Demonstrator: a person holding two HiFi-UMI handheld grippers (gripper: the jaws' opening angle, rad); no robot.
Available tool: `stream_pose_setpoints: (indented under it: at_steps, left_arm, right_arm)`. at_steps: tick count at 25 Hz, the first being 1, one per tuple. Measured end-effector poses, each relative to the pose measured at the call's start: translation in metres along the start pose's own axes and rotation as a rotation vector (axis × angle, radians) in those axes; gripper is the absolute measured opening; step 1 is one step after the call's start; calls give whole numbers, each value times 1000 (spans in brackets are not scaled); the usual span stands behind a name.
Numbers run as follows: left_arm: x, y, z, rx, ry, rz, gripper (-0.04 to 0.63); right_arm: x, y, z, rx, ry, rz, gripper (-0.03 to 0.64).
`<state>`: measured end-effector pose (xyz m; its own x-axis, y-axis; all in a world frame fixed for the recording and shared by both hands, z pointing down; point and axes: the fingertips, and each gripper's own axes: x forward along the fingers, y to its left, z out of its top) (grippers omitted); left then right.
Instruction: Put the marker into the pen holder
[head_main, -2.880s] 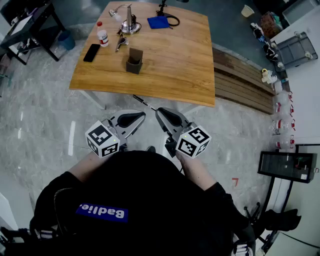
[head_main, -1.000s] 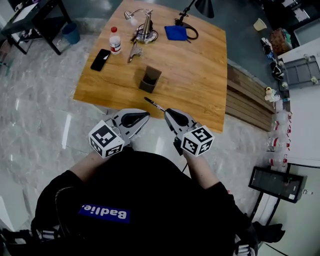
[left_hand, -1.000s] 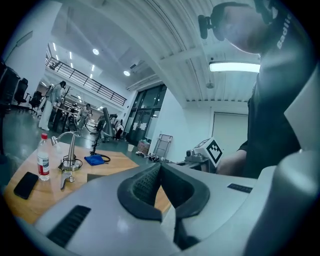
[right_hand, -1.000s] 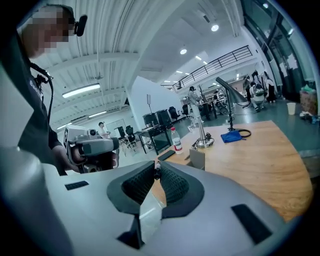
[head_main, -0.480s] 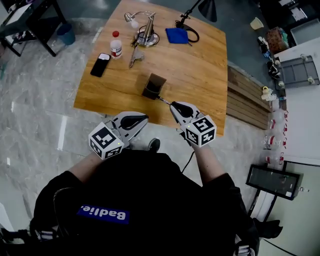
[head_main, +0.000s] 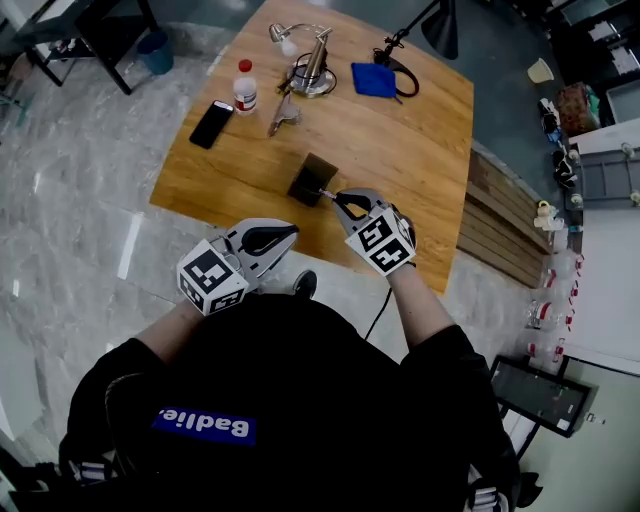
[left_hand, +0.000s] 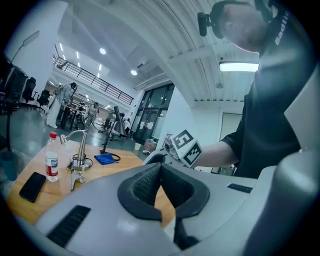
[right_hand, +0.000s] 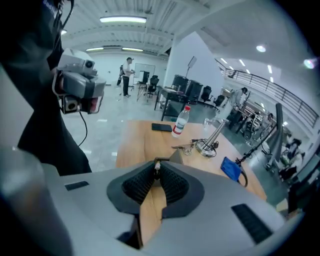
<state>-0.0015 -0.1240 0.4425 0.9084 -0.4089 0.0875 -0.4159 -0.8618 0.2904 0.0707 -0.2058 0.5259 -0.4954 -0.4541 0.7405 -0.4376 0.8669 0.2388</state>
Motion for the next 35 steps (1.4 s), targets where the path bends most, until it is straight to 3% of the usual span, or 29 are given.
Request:
stream_pose_setpoints:
  at_steps: [13,26,35]
  left_arm:
    - [2,24,-2,-35,-17,130,9]
    - [-14,33,-4,-45,-36,177,9]
    - [-21,34,-7,-47,-27,175,9]
  right_arm:
    - [73,-12,-20,-247,199,142,41]
    - [116,0,-32,-320,322,196,41]
    - [130,5,-37,-365,364,158,41]
